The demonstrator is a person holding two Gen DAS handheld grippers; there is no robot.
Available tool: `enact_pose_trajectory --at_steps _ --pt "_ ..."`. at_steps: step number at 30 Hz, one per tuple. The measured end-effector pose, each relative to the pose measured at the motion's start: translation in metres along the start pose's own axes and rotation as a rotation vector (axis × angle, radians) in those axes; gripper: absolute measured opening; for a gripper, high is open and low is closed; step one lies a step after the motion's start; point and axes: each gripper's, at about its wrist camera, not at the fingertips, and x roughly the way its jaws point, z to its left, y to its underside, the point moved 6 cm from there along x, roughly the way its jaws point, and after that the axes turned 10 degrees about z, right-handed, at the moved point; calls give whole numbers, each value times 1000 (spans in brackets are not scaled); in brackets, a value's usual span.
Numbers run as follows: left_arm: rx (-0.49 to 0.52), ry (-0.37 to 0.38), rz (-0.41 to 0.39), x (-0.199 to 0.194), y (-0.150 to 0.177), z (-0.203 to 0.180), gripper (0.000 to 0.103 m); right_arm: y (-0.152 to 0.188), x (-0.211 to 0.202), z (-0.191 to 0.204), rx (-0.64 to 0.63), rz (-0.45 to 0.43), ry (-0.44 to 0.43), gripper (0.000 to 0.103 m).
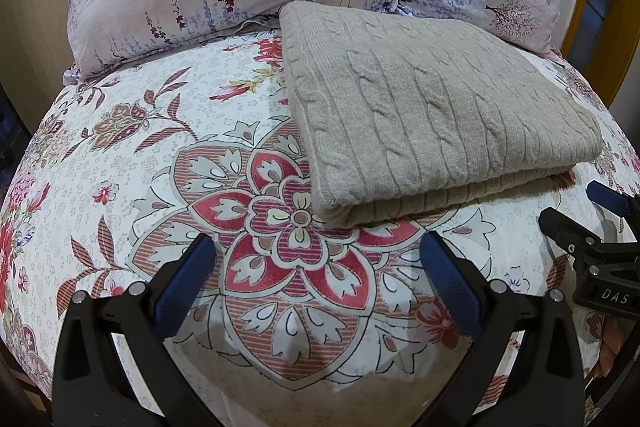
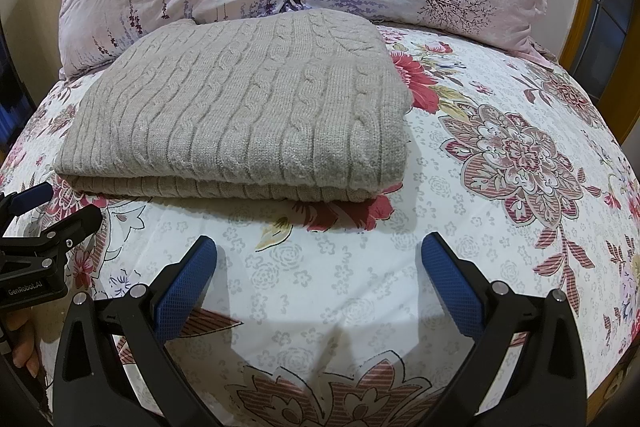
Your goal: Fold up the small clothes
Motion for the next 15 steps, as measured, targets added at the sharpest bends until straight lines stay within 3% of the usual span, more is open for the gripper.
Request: enact_pose_trajectory --at_steps 15 --pt "-2 -1 -1 0 0 0 101 0 0 0 -1 0 0 102"
